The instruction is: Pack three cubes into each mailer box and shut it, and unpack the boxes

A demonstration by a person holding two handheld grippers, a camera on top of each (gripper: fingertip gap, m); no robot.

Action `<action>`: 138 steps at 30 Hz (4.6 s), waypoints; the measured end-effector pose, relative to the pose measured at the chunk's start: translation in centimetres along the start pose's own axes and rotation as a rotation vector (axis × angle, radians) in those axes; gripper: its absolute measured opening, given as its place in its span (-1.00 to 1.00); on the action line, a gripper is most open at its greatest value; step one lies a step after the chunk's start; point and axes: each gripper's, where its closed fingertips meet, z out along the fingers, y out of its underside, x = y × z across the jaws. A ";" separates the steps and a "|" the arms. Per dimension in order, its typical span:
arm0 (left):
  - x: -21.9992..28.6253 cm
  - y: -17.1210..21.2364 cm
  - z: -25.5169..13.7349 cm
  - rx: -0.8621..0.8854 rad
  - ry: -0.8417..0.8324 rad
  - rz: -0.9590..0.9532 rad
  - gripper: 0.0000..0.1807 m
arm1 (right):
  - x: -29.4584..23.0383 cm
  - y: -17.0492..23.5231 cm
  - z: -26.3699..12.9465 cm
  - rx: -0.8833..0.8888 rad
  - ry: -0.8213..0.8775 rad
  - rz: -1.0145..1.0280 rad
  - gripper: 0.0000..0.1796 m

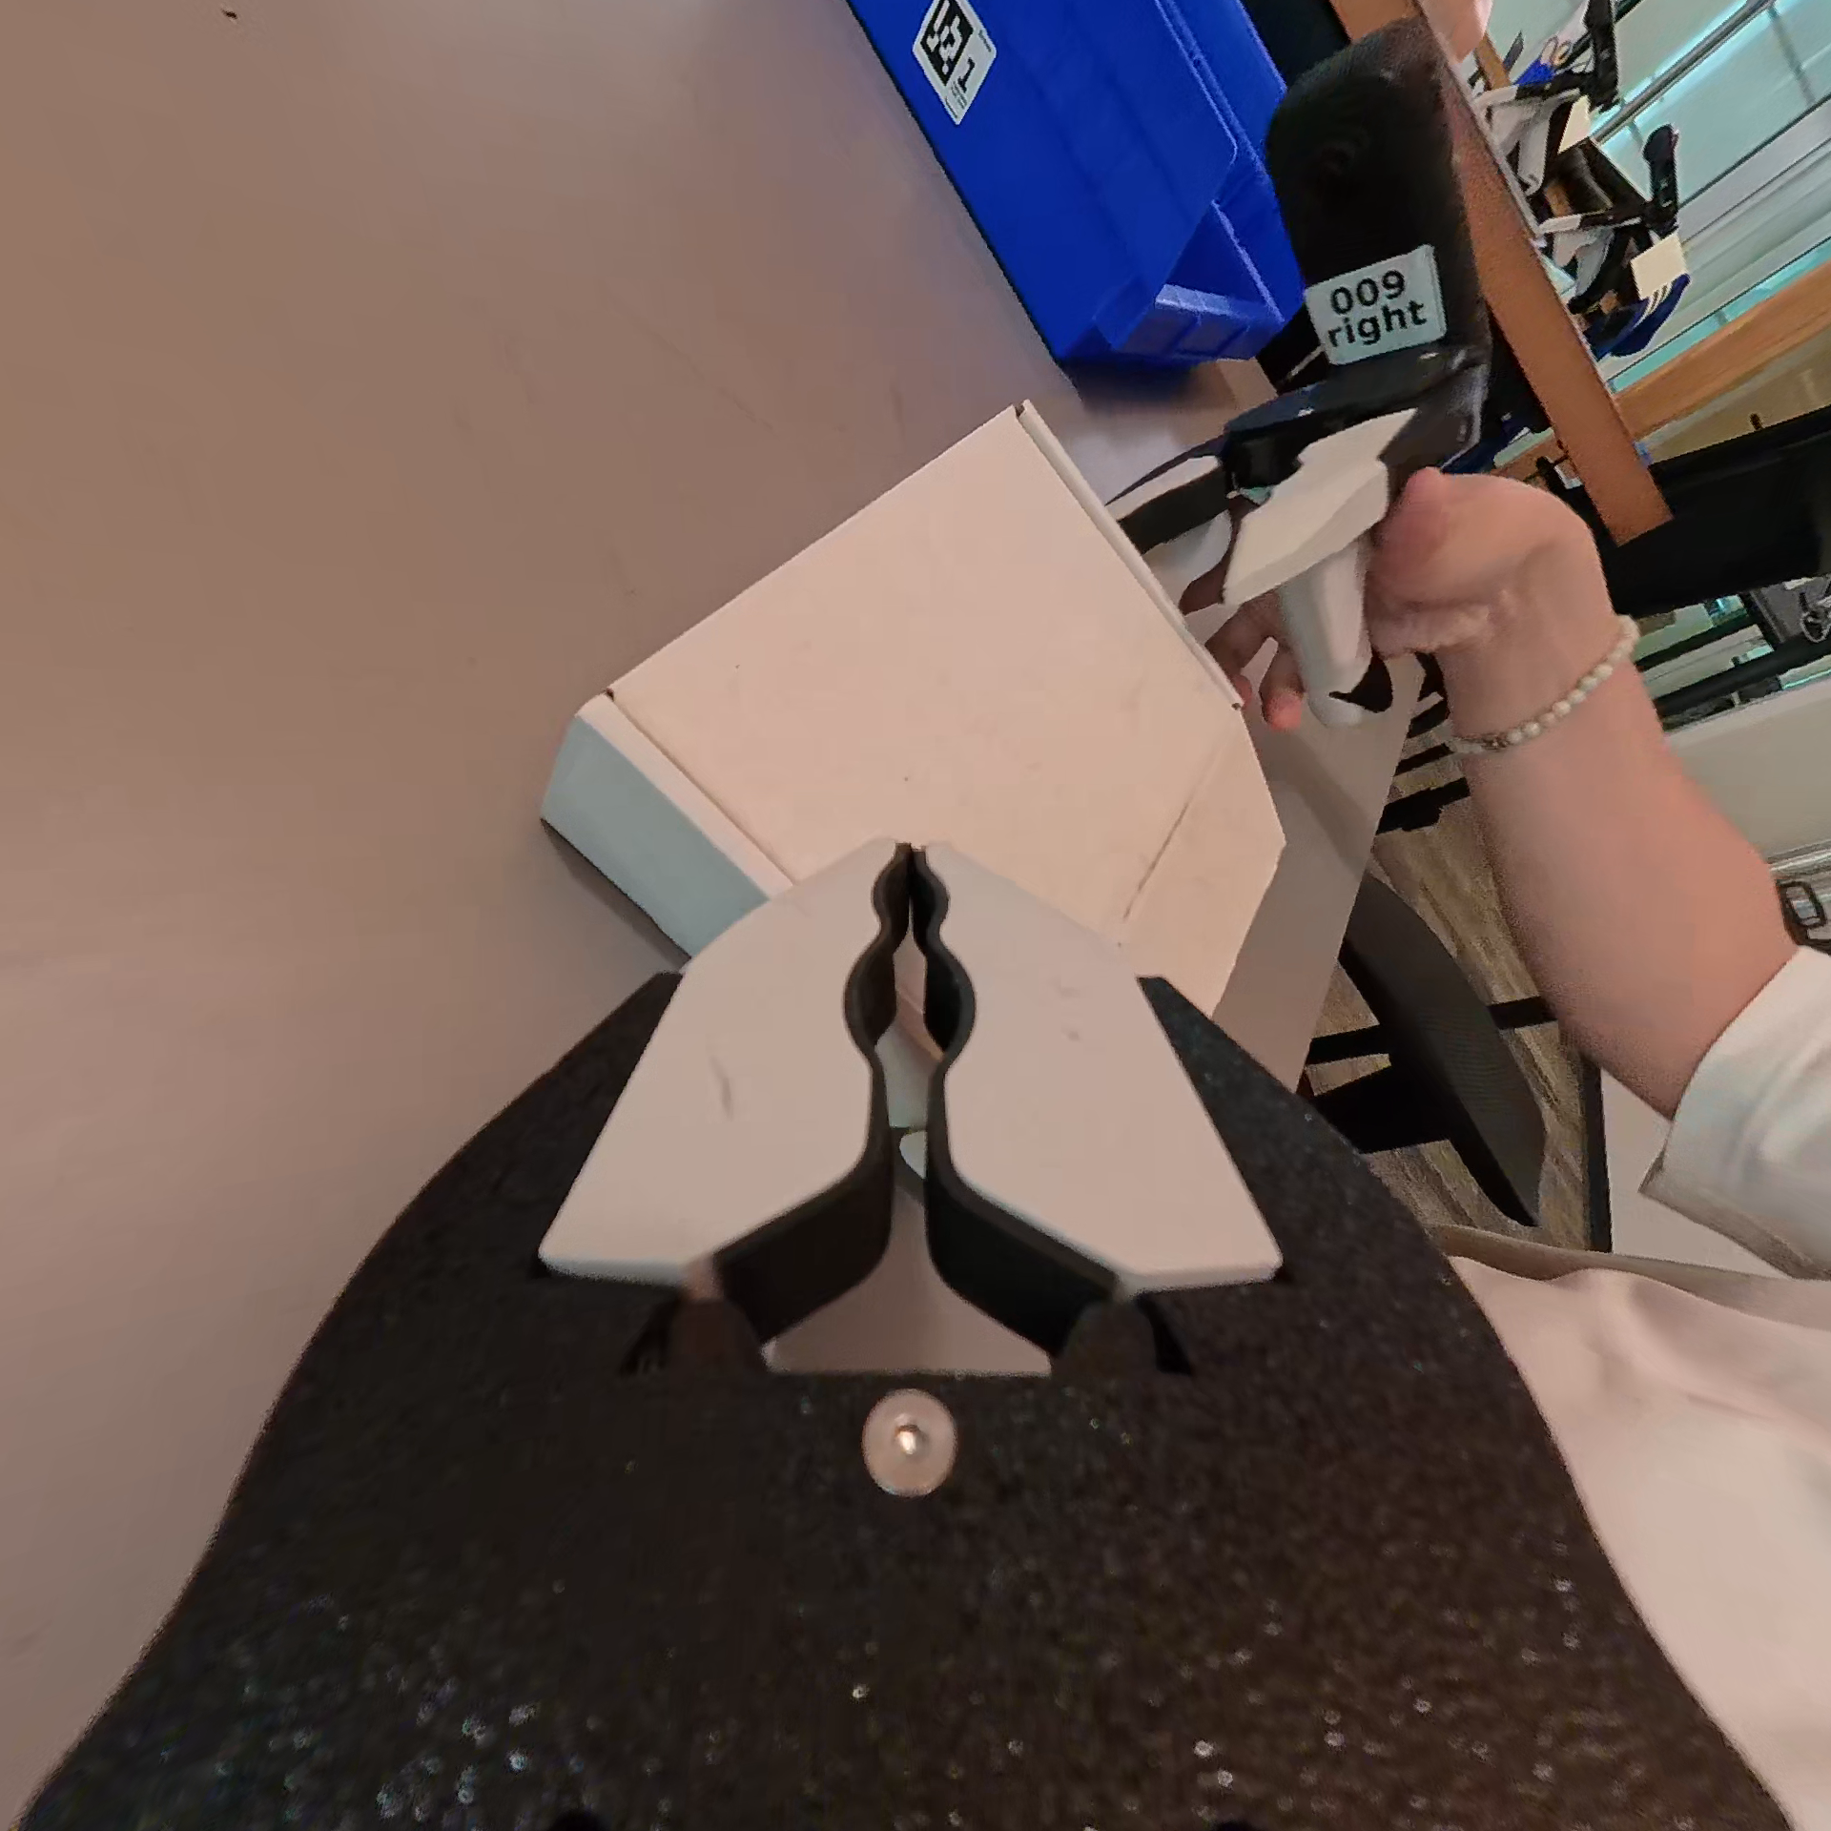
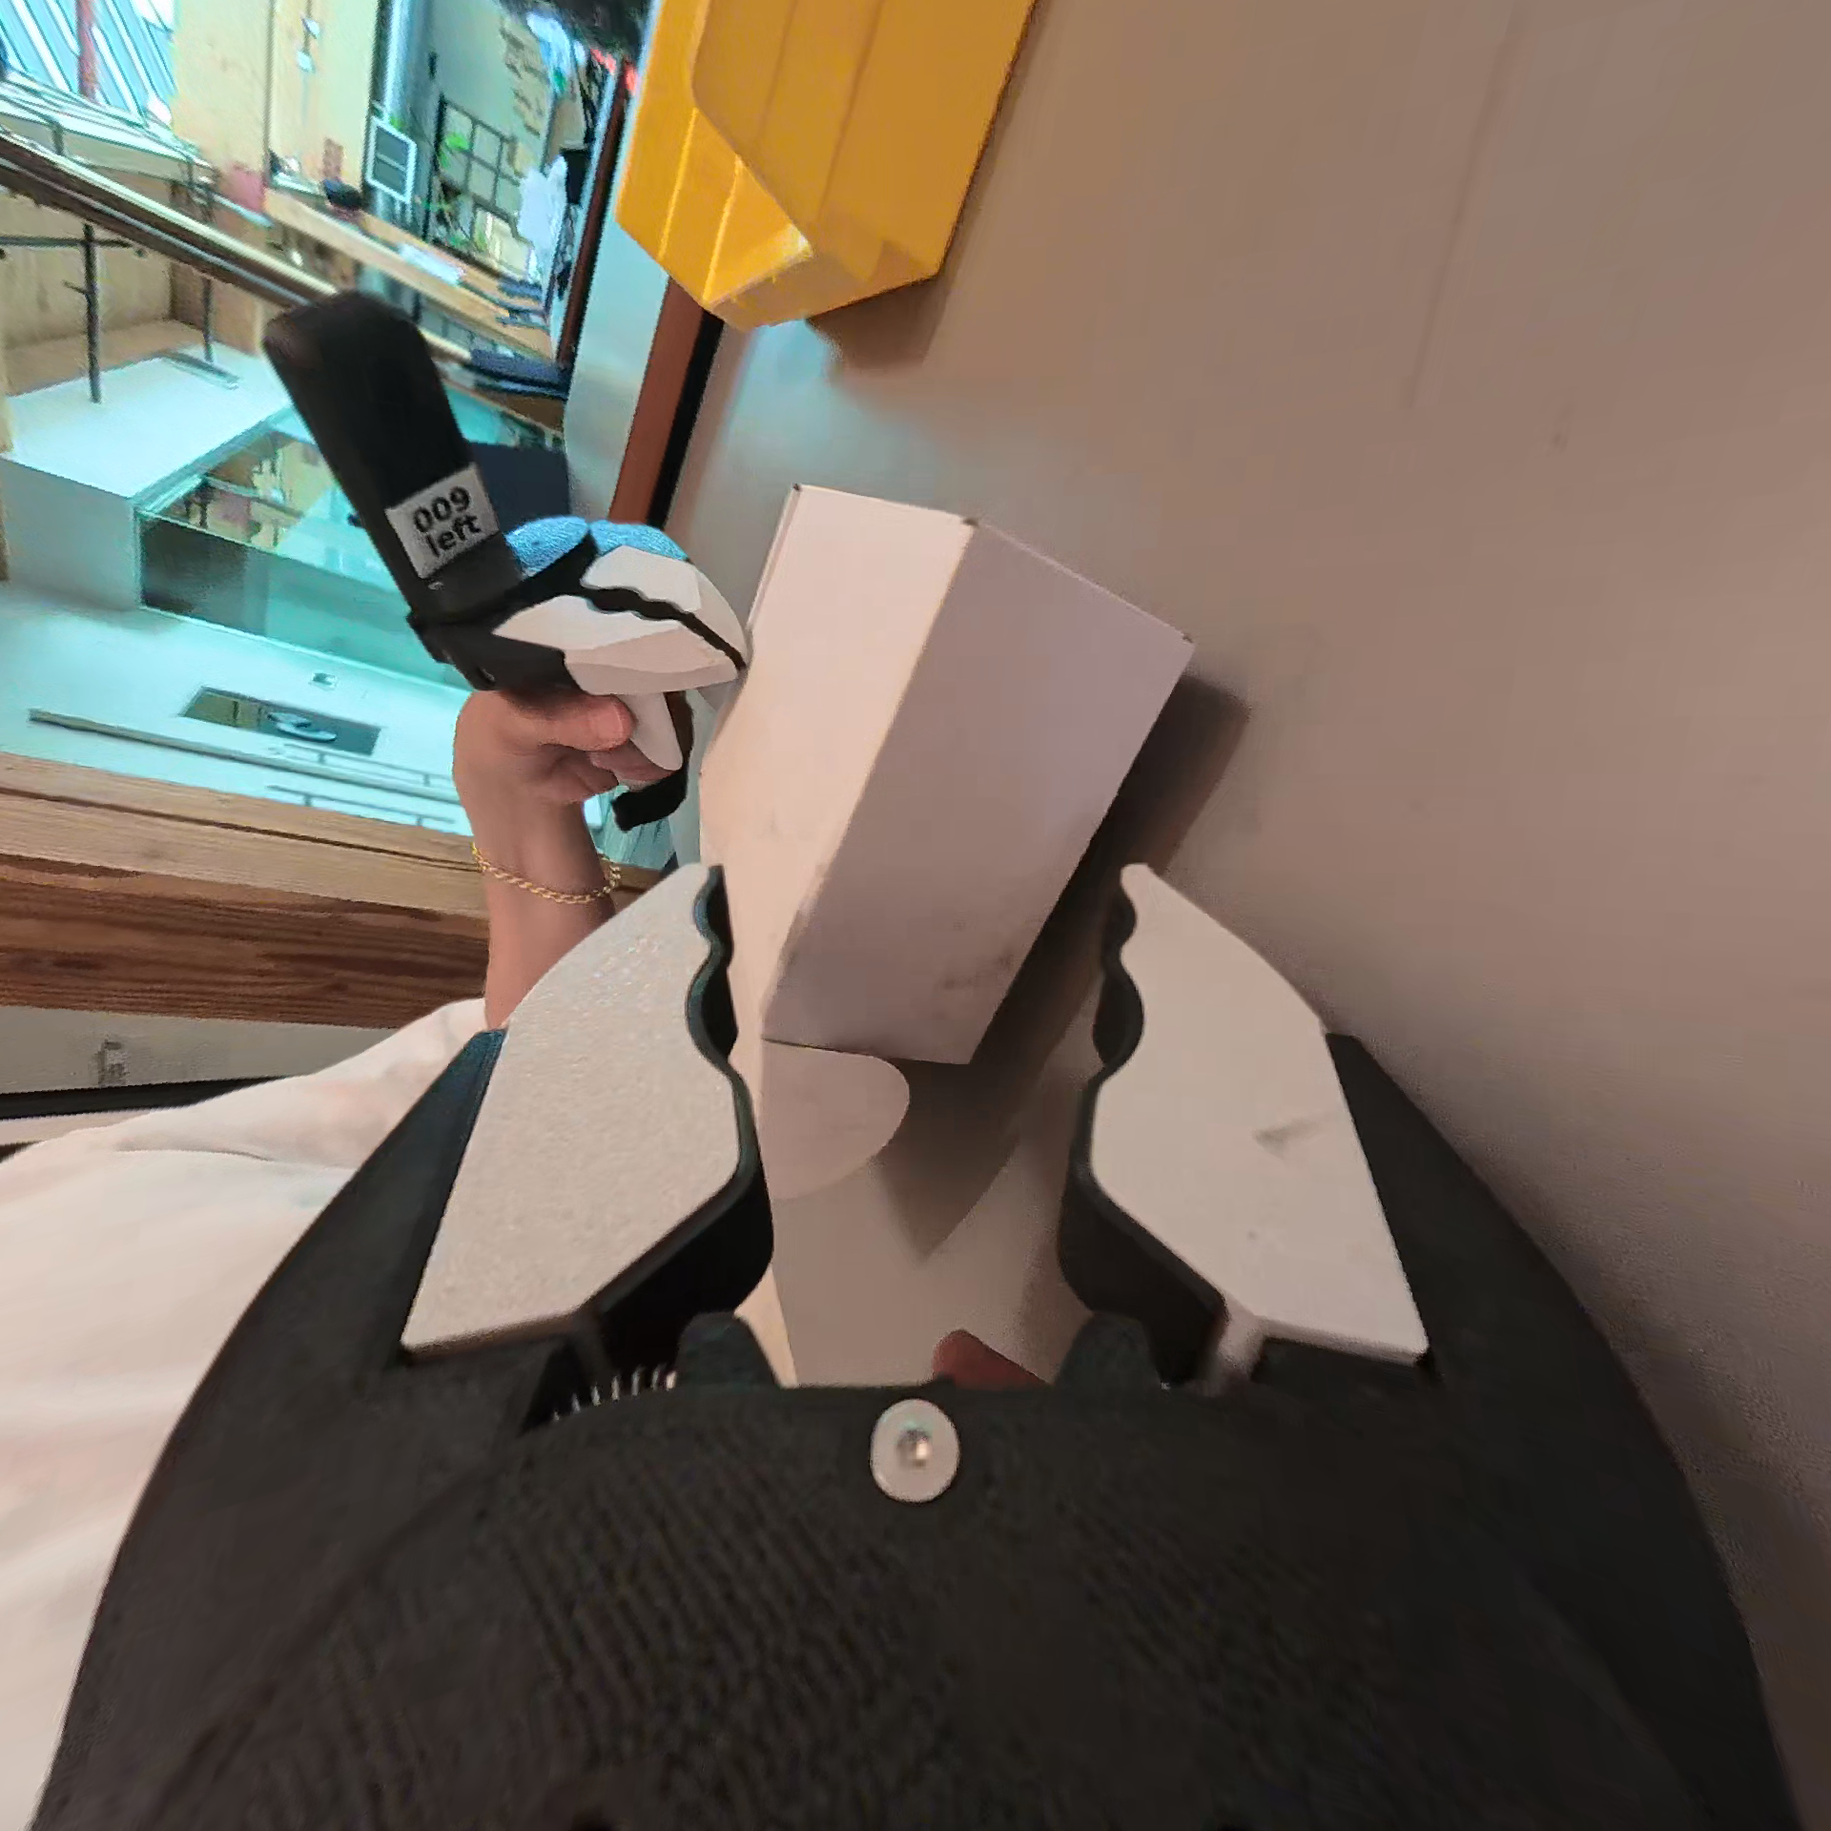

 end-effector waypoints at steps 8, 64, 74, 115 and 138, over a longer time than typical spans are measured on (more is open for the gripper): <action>-0.3 0.1 -0.7 0.048 0.054 -0.036 -1.00 | -0.9 0.4 1.5 -0.089 -0.105 0.087 -0.17; 10.5 -1.7 -1.3 0.394 -0.524 1.559 -0.16 | -8.4 -5.3 -5.3 0.281 -0.484 -0.014 -0.12; 4.4 -1.0 1.4 0.193 0.066 0.749 -0.17 | -6.7 -3.3 -7.8 0.667 -0.052 -0.462 -0.25; 4.2 -2.2 -4.6 0.198 -0.360 0.496 -0.69 | -5.9 -4.6 -4.5 0.567 0.707 -0.923 -0.96; 2.7 -4.5 -3.5 0.197 -0.645 0.301 -0.93 | -6.0 -4.9 -3.1 0.562 0.627 -0.719 -0.96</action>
